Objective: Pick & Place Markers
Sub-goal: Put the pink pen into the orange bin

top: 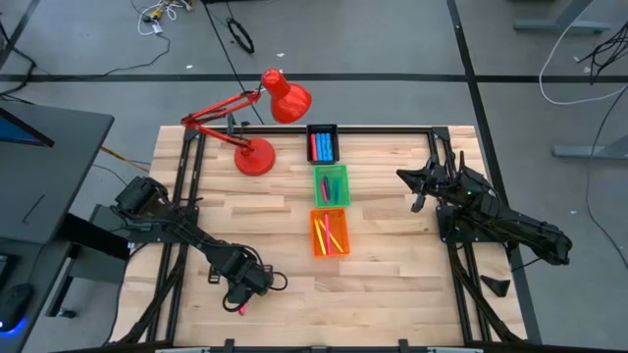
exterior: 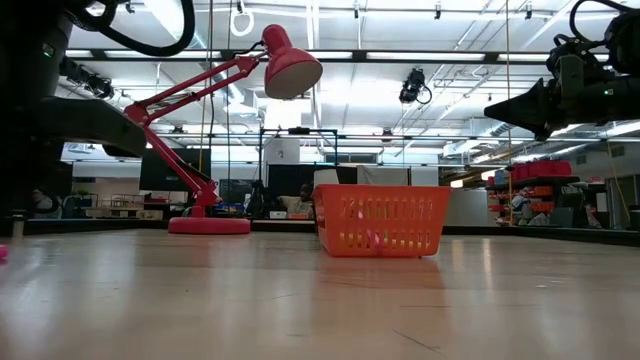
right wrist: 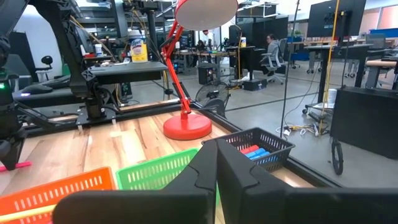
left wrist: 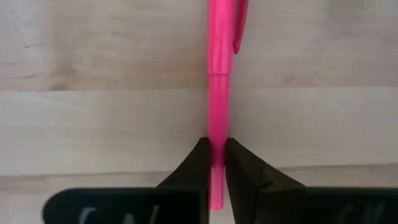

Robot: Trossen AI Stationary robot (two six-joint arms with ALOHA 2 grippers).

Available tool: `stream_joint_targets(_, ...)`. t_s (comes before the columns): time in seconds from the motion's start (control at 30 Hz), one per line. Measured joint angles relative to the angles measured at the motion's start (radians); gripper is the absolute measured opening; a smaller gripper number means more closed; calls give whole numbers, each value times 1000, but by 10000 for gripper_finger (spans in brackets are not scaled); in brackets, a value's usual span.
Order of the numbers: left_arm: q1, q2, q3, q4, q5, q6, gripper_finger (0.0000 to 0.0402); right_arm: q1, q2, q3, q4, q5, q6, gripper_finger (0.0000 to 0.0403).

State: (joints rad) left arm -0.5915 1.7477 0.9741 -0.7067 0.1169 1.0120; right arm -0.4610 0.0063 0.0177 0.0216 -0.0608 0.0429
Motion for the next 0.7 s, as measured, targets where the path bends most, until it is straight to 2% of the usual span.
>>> stream_joint_targets(0.13,-1,-17,-3,-5,12,-69,32,0,0,0,0,0,0,10)
stream_joint_targets(0.27,-3,-71,1,-13,18,-202,30,0,0,0,0,0,0,10)
stream_joint_targets(0.7,48,-278,2,-25,12,-884,24,0,0,0,0,0,0,10)
